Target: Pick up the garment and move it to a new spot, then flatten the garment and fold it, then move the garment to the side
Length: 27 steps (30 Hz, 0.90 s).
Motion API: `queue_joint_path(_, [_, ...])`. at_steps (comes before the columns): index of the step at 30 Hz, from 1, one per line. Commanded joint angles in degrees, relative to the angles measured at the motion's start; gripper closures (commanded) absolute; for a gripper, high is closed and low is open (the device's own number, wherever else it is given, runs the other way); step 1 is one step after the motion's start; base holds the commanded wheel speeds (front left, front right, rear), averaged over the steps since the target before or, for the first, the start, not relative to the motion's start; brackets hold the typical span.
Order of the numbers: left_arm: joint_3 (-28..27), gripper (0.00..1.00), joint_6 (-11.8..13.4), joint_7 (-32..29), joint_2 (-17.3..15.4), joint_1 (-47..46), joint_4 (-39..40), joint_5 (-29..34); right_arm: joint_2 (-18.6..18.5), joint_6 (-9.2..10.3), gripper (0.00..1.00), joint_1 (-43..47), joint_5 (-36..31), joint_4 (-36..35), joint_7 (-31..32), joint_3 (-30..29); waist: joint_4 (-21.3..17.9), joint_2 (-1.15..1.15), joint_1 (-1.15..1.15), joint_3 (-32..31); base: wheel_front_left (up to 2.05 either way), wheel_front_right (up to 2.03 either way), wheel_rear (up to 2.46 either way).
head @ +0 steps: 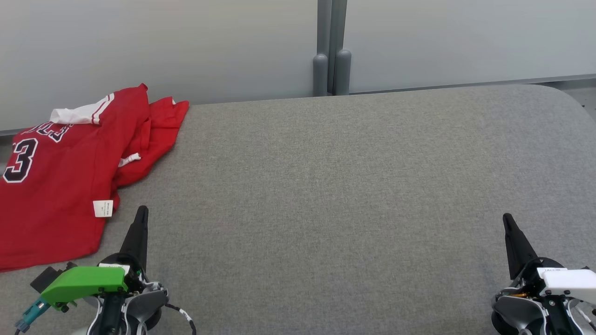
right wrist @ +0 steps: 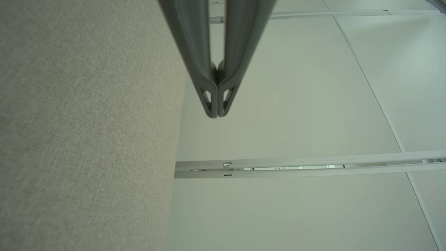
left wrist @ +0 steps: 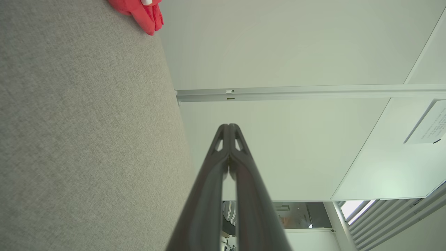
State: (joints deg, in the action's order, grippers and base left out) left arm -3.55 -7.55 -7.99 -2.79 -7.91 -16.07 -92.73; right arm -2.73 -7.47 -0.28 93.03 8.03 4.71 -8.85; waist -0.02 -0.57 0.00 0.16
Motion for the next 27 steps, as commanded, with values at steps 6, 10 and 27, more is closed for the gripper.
queue_joint_path(6, [-0.02, 1.00, -0.17, -0.06, -0.04, -0.72, 0.00, 0.17, -0.30, -0.04, 1.00, 0.48, 0.12, -0.06, 0.14, -0.11, 0.00, 0.57, 0.00, 0.00, 0.00, 0.00, 0.00])
queue_joint_path(10, [-0.02, 1.00, -0.17, -0.06, -0.04, -0.72, 0.00, 0.17, -0.30, -0.05, 1.00, 0.48, 0.12, -0.06, 0.14, -0.11, 0.00, 0.57, 0.00, 0.00, 0.00, 0.00, 0.00])
queue_joint_path(27, [-0.02, 1.00, -0.17, -0.06, -0.04, -0.73, 0.01, 0.17, -0.30, -0.05, 1.00, 0.48, 0.12, -0.06, 0.14, -0.11, 0.00, 0.57, 0.00, 0.00, 0.00, 0.00, 0.00])
